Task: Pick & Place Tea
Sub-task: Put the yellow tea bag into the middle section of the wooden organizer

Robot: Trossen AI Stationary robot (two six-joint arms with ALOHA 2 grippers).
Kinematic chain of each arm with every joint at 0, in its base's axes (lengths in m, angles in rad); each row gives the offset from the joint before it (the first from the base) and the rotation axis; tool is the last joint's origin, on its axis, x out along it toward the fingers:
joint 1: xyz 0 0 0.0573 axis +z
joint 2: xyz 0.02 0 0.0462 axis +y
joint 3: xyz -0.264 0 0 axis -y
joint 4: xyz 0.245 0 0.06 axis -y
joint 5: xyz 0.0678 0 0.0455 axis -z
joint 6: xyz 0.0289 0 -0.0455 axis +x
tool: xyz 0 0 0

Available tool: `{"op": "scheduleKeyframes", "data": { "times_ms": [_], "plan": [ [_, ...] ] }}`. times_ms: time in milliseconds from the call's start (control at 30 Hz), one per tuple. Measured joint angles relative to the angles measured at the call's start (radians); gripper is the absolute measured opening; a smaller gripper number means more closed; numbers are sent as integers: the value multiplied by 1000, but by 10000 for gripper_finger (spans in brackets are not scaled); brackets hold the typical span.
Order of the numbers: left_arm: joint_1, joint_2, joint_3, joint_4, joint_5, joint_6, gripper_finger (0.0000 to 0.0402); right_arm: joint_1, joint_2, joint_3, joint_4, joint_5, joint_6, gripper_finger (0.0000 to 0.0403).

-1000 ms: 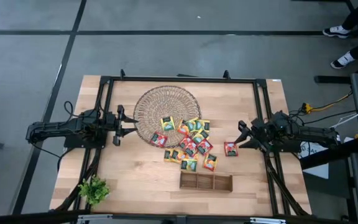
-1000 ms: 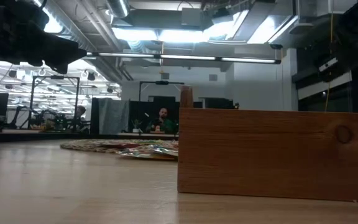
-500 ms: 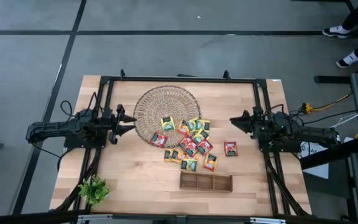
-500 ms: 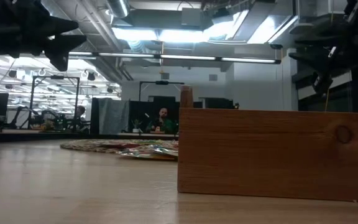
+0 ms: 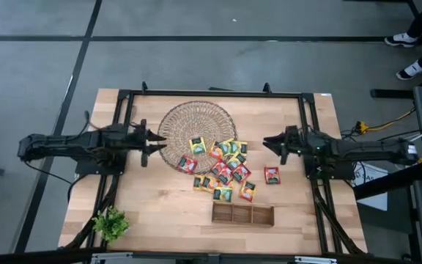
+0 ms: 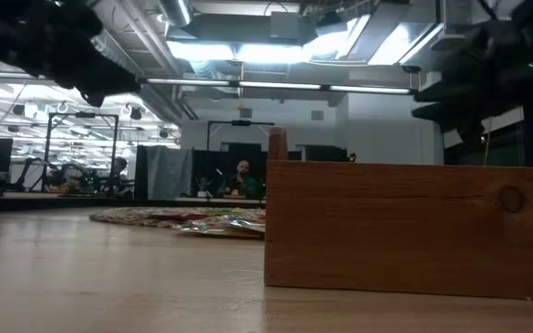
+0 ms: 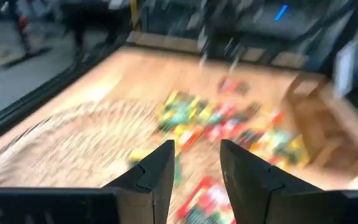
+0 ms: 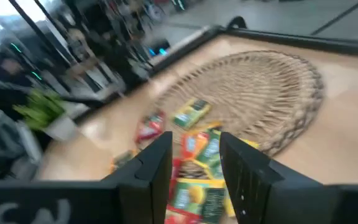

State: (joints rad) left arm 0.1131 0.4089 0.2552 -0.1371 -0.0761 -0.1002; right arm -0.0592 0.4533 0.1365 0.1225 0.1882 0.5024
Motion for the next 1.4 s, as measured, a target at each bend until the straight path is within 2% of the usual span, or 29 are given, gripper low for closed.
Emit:
{"op": "scheduleKeyframes", "data": {
  "times_ms": [167,367,633,867,1133,1300,1400],
  "plan": [
    [0,224,73,-2,-37,67,110,0,278,127,-3,6,-125,134],
    [0,419,119,56,-109,27,102,0,555,271,-43,4,-170,134],
    [0,684,167,207,-145,-5,82,0,832,474,-39,-5,-174,134],
    [0,874,232,247,-157,16,52,0,992,618,-42,-5,-239,134],
    [0,1015,301,247,-81,103,5,-23,1081,701,-47,-5,-221,134],
    [0,1084,334,245,-79,162,3,-46,1125,755,-43,-10,-200,134],
    [0,1116,350,249,-79,190,2,-65,1153,781,-45,-68,-211,134]
  ]
}}
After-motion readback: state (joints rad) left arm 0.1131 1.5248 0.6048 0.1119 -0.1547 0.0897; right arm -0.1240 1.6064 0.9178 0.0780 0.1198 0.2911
